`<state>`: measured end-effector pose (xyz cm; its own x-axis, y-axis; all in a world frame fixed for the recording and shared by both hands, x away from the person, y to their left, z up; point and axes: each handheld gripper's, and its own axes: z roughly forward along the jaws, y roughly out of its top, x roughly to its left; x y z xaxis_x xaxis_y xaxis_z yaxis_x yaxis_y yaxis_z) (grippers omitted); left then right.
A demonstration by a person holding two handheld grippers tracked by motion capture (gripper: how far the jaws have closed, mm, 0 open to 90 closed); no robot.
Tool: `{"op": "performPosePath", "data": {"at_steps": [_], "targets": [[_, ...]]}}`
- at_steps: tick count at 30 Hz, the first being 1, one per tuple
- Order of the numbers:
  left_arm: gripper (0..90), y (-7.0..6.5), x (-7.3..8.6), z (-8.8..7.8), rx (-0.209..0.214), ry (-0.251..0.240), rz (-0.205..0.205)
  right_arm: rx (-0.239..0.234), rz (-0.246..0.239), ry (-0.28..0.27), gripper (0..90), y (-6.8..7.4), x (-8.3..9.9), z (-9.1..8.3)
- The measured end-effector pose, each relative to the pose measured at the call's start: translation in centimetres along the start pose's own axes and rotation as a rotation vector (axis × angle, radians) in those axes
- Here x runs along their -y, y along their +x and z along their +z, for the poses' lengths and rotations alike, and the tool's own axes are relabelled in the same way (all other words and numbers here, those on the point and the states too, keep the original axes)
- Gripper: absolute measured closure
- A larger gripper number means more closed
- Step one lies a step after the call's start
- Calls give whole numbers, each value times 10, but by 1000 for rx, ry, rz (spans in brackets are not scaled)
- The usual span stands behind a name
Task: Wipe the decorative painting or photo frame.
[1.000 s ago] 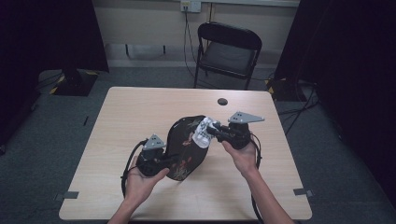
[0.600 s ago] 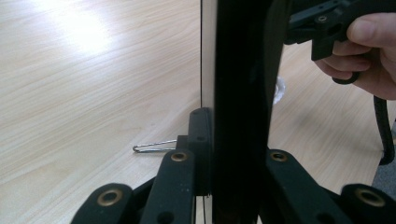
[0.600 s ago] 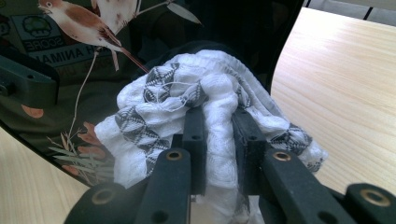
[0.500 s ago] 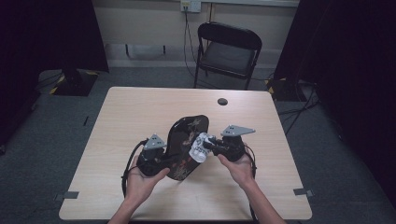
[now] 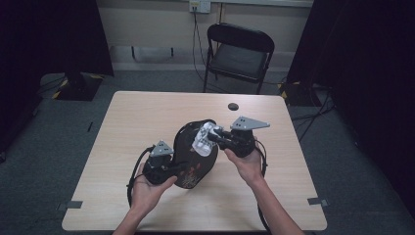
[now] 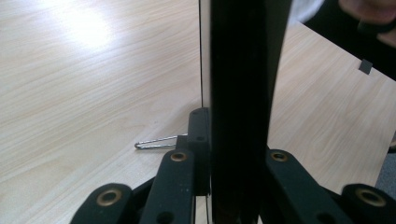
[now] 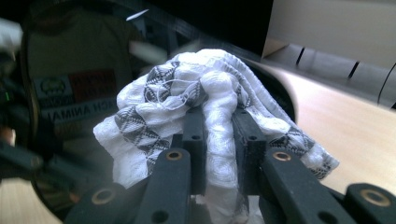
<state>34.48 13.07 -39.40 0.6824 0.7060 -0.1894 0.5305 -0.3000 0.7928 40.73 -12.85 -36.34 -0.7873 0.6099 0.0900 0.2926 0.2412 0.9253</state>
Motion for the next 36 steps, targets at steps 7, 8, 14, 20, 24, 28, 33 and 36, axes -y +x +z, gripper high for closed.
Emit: {"op": "performPosePath", "data": {"at_steps": [7,8,14,20,24,28,33,36], "targets": [[800,-2,-2,2,-3,7,-2,-3,-8,124,782,0,41,9],[800,-3,-2,2,-5,6,4,-5,-4,133,782,0,46,11],[796,-4,-3,3,-10,9,4,6,20,167,780,-2,63,15],[797,-4,-3,3,-7,11,4,10,18,143,780,0,49,11],[795,-6,-4,4,-18,6,1,15,17,85,780,-1,29,6],[793,-6,-4,4,-23,8,11,20,19,20,780,-2,7,1],[800,-5,-3,3,-14,13,11,11,15,-55,779,0,-12,-7],[800,-5,-2,3,-15,7,6,2,-9,-30,779,3,-7,-3]]}}
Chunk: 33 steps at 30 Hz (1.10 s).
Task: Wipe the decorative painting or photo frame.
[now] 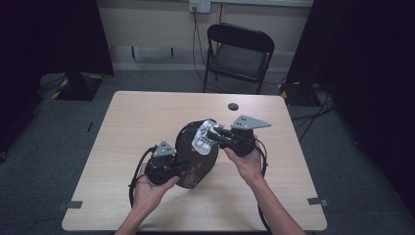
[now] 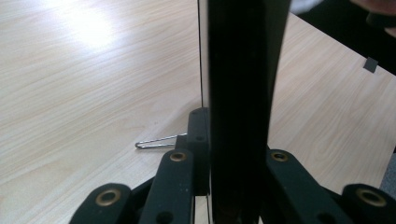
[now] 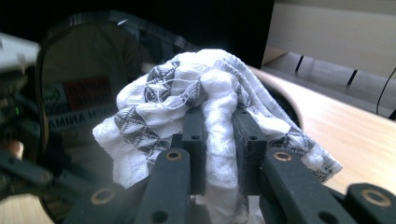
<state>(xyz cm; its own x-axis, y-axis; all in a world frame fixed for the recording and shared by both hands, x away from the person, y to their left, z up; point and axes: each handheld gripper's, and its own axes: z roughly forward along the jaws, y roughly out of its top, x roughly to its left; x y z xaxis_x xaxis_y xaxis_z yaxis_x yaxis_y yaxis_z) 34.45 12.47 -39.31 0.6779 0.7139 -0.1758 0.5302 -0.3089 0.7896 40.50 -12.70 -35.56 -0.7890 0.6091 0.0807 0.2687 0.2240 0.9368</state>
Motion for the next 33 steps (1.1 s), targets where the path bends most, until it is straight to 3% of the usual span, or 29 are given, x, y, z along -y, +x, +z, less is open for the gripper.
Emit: {"op": "performPosePath", "data": {"at_steps": [3,7,10,13,15,22,33], "targets": [[798,0,0,0,-3,8,5,-10,5,26,779,2,12,4],[795,0,0,0,6,3,0,-7,-32,106,779,0,32,8],[794,0,-1,1,7,8,7,6,-4,161,779,-7,53,11],[792,0,-2,2,17,7,-4,8,13,173,779,-9,61,12],[790,1,-2,3,25,1,-11,16,5,172,779,-8,58,10],[791,-4,-3,3,26,13,1,28,-15,63,779,-9,19,-6],[794,-6,-3,3,9,15,27,-12,-42,-32,778,4,-14,-11]]}}
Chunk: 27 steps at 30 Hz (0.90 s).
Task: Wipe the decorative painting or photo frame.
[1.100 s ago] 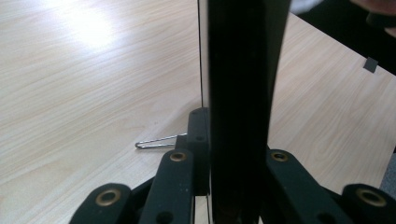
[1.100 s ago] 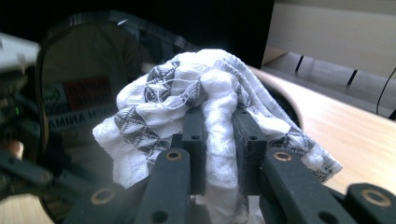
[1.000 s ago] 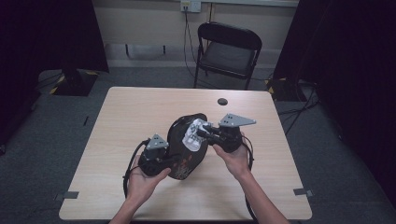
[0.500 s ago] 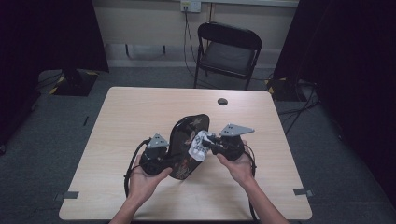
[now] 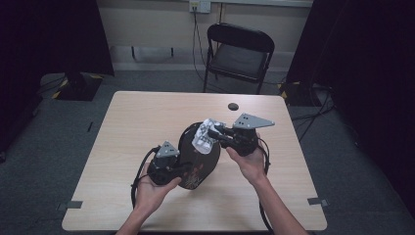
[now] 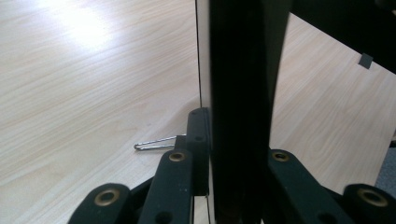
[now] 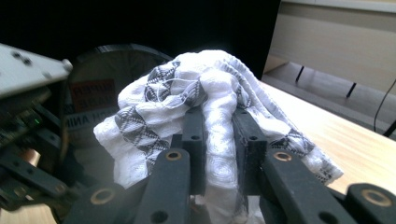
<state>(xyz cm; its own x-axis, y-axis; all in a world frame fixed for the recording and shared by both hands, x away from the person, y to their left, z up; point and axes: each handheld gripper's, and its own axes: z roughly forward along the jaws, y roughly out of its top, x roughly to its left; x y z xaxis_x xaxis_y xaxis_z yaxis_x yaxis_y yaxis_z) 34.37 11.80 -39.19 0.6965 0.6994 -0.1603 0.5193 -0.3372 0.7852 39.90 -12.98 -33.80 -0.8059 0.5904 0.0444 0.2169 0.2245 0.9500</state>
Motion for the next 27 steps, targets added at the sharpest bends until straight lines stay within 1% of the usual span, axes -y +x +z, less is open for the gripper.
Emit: {"op": "performPosePath", "data": {"at_steps": [2,4,8,9,11,12,14,18,19,21,23,24,25,27], "targets": [[795,-1,0,0,-5,3,4,-5,-2,-8,778,2,0,0],[795,-1,0,0,-5,1,2,-11,5,-10,778,2,4,1],[795,0,0,0,-6,0,0,-20,12,36,777,2,19,5],[795,-1,0,1,-9,-7,-2,-26,13,52,777,2,24,6],[793,-5,1,0,-25,-9,12,-35,10,68,776,2,28,8],[793,-5,1,0,-26,-8,8,-37,12,68,776,3,27,7],[796,-4,1,0,-23,0,-1,-32,1,74,777,4,24,7],[798,-3,1,-2,-16,3,3,-40,-11,34,776,8,10,4],[798,-2,1,-3,-14,5,10,-41,-14,20,776,10,5,3],[797,-4,4,-3,-20,-7,12,-45,-13,-1,775,11,-1,1],[794,-3,3,-5,-16,6,25,-48,-26,-2,775,14,-4,1],[796,-2,2,-5,-10,4,11,-50,-26,-5,775,15,-5,1],[798,0,2,-6,-5,3,14,-51,-26,-8,775,15,-5,1],[799,-1,2,-6,-5,6,13,-59,-19,-21,775,16,-7,1]]}}
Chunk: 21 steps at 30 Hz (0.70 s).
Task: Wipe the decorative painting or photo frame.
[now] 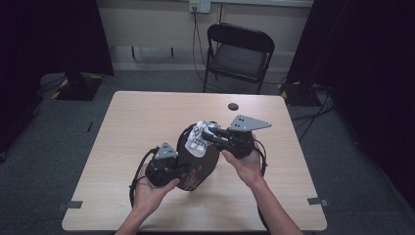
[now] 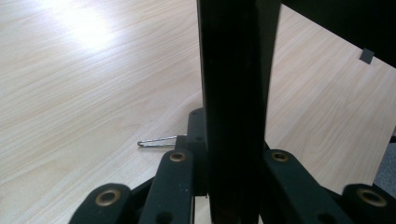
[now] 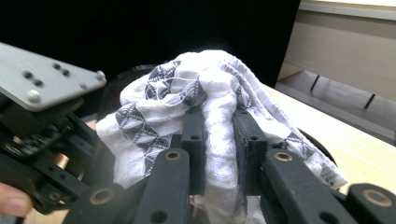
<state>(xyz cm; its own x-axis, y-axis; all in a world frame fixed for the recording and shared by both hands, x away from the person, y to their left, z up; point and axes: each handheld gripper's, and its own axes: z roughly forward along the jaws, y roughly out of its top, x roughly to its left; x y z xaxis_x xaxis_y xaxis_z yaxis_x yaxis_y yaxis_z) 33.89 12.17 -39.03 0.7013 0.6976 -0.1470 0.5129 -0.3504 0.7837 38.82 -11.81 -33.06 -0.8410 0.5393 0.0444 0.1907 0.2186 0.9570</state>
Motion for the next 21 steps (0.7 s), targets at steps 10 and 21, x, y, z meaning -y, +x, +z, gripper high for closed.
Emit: {"op": "performPosePath", "data": {"at_steps": [10,21], "targets": [[798,-1,0,1,2,-2,21,15,9,-7,775,-8,4,-4],[798,2,0,1,12,2,24,87,86,36,774,-39,33,-7]]}}
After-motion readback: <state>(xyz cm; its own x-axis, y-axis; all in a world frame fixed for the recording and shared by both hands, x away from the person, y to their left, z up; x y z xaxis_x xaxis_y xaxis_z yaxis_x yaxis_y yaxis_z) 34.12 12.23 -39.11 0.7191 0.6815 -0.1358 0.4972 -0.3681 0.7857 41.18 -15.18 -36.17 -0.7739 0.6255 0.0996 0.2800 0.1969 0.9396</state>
